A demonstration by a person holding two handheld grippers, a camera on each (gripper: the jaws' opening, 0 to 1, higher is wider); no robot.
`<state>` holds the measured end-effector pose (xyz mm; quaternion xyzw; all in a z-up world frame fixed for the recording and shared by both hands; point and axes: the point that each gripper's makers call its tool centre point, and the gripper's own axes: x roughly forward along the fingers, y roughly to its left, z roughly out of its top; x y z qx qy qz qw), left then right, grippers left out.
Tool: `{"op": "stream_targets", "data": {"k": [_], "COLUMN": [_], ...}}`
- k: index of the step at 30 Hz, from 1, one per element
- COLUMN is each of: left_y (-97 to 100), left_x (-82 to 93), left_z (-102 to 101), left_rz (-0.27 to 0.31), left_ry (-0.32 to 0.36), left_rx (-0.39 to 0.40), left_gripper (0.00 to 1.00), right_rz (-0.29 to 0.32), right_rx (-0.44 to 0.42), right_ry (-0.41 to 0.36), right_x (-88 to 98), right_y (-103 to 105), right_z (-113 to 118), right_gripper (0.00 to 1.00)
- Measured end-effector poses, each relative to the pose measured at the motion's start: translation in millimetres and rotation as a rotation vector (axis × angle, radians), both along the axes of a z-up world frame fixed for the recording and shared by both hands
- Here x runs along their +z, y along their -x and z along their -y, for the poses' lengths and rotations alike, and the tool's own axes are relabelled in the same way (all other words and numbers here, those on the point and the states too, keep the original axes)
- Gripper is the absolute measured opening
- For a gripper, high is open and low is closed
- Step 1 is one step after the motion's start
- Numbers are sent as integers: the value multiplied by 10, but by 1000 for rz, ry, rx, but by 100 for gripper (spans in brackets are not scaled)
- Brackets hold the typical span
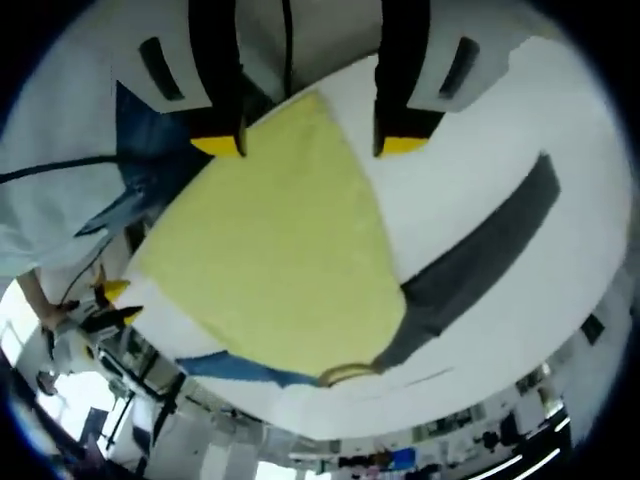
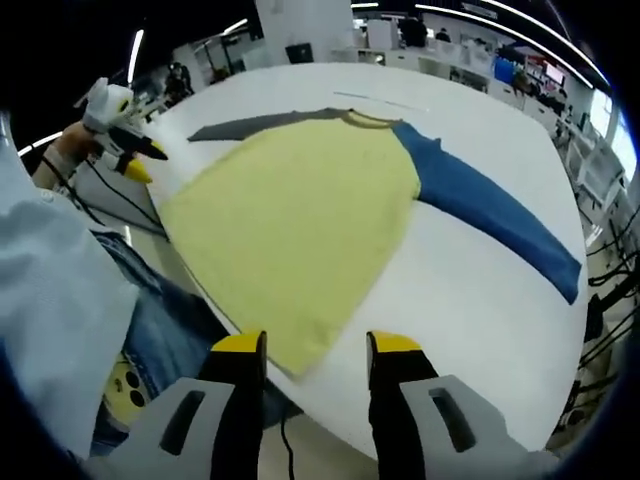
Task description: Fold the garment on the visible template until the final outline fits inside the template.
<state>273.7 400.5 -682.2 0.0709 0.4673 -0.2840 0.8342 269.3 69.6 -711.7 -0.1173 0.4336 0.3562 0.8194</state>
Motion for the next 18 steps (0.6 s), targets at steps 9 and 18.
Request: {"op": "stream_targets", "data": {"k": [9,18], "left_y": [-94,-127], "left_x": [158,265], "left_z": [88,174], "left_rz": [82,139], "left_ry": [36,55], "left_rx": [9,21], "left_gripper": [59,71], "right_rz": [58,112], "right_rx": [1,10], "right_ry": [-17,-37], "right_x": [147,289], "right_y": [-79,-197], "right_z": [39,105], "right_gripper": [54,67]}}
